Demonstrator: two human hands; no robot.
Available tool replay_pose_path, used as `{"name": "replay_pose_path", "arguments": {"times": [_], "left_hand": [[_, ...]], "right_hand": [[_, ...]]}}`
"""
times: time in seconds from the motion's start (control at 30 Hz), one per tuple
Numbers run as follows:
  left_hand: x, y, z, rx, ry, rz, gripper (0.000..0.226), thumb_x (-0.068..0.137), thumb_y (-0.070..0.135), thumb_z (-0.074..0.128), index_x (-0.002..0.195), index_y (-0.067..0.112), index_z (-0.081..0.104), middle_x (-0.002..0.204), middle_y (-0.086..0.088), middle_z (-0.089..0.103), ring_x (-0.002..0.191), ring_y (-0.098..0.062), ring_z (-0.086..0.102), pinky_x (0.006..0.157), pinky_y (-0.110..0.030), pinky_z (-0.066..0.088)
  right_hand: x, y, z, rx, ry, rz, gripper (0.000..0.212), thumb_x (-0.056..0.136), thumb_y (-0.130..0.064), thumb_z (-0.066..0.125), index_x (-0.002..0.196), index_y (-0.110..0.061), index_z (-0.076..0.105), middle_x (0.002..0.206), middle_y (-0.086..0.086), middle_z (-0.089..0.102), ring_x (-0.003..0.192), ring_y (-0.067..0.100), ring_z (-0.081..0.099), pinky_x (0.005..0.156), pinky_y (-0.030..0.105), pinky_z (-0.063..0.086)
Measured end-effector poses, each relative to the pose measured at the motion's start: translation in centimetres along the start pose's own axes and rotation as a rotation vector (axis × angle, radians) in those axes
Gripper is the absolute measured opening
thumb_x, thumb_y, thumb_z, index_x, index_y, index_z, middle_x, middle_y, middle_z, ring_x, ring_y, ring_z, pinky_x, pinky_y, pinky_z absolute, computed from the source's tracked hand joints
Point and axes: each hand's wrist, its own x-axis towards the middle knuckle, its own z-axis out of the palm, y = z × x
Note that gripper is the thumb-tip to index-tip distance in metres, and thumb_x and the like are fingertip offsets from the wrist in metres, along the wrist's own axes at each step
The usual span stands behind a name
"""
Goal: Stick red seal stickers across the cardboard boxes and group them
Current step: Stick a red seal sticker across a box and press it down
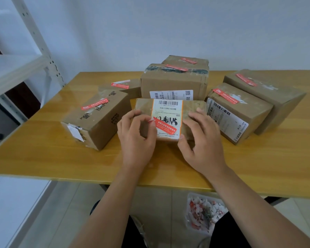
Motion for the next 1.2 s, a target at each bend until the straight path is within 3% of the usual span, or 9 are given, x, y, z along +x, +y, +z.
{"name": "replay_pose_path", "arguments": {"times": [0.07, 0.13, 0.23, 0.43, 0.6, 0.77, 0.93, 1.03, 1.2], "left_hand": [[1.1, 0.5, -0.3, 0.081, -0.056, -0.051, 0.012, 0.092, 0.034, 0.063, 0.099, 0.025, 0.066, 0.123, 0.007, 0.05, 0.121, -0.013, 0.038, 0.102, -0.039, 0.038], [2.3, 0.9, -0.5, 0.148, -0.11, -0.083, 0.009, 0.094, 0.032, 0.06, 0.095, 0.025, 0.065, 0.119, 0.008, 0.051, 0.117, -0.015, 0.039, 0.098, -0.03, 0.026], [3.4, 0.9, -0.6, 0.253, -0.179, -0.038, 0.012, 0.097, 0.031, 0.055, 0.096, 0.023, 0.064, 0.115, 0.007, 0.051, 0.111, -0.014, 0.039, 0.093, -0.029, 0.023], [4.0, 1.3, -0.2, 0.203, -0.223, -0.006, 0.01, 0.099, 0.025, 0.051, 0.09, 0.026, 0.054, 0.098, 0.014, 0.052, 0.098, -0.01, 0.045, 0.091, -0.039, 0.044], [3.6, 1.7, 0.0, 0.158, -0.223, -0.002, 0.01, 0.101, 0.028, 0.049, 0.093, 0.025, 0.055, 0.09, 0.013, 0.061, 0.083, -0.009, 0.06, 0.076, -0.04, 0.053], [3.2, 1.8, 0.0, 0.151, -0.188, 0.028, 0.01, 0.1, 0.026, 0.051, 0.097, 0.021, 0.059, 0.092, 0.009, 0.066, 0.079, -0.006, 0.06, 0.064, -0.027, 0.051], [3.1, 1.7, 0.1, 0.122, -0.201, -0.012, 0.012, 0.101, 0.026, 0.049, 0.101, 0.019, 0.059, 0.096, 0.008, 0.068, 0.083, -0.007, 0.062, 0.064, -0.033, 0.053], [3.0, 1.8, 0.1, 0.157, -0.217, -0.016, 0.012, 0.102, 0.026, 0.046, 0.1, 0.02, 0.056, 0.097, 0.006, 0.067, 0.081, -0.007, 0.061, 0.058, -0.026, 0.049], [3.1, 2.5, -0.3, 0.162, -0.193, 0.01, 0.012, 0.104, 0.029, 0.042, 0.097, 0.024, 0.049, 0.085, 0.005, 0.067, 0.069, -0.009, 0.062, 0.048, -0.026, 0.041]], "right_hand": [[0.2, 0.0, 0.0, -0.001, -0.012, 0.019, 0.044, 0.089, -0.032, 0.053, 0.121, -0.003, 0.062, 0.131, 0.013, 0.056, 0.135, 0.03, 0.041, 0.111, 0.049, 0.034], [0.4, 0.0, 0.1, 0.006, -0.025, 0.042, 0.044, 0.09, -0.032, 0.052, 0.122, -0.003, 0.062, 0.131, 0.013, 0.057, 0.135, 0.029, 0.041, 0.112, 0.049, 0.033], [0.4, 0.1, 0.3, 0.03, -0.026, 0.064, 0.045, 0.091, -0.033, 0.05, 0.123, -0.003, 0.063, 0.131, 0.013, 0.058, 0.134, 0.029, 0.042, 0.111, 0.05, 0.035], [0.7, 0.5, 0.4, 0.075, -0.031, 0.091, 0.045, 0.091, -0.035, 0.051, 0.121, -0.005, 0.065, 0.13, 0.009, 0.061, 0.132, 0.026, 0.047, 0.108, 0.049, 0.039], [0.8, 0.6, 0.4, 0.103, -0.047, 0.114, 0.043, 0.09, -0.038, 0.051, 0.115, -0.008, 0.07, 0.125, 0.006, 0.065, 0.126, 0.024, 0.053, 0.105, 0.041, 0.038], [0.9, 0.6, 0.4, 0.103, -0.066, 0.132, 0.045, 0.09, -0.04, 0.049, 0.117, -0.009, 0.069, 0.126, 0.005, 0.064, 0.127, 0.023, 0.052, 0.106, 0.038, 0.035], [0.9, 0.4, 0.3, 0.112, -0.077, 0.143, 0.045, 0.09, -0.039, 0.049, 0.117, -0.009, 0.069, 0.126, 0.005, 0.064, 0.127, 0.023, 0.052, 0.106, 0.041, 0.037], [0.9, 0.4, 0.3, 0.111, -0.081, 0.147, 0.044, 0.09, -0.038, 0.05, 0.116, -0.009, 0.069, 0.126, 0.005, 0.065, 0.127, 0.022, 0.052, 0.106, 0.04, 0.036], [0.9, 0.4, 0.3, 0.097, -0.08, 0.144, 0.044, 0.09, -0.039, 0.05, 0.115, -0.009, 0.07, 0.125, 0.005, 0.065, 0.127, 0.022, 0.052, 0.105, 0.039, 0.036]]}}
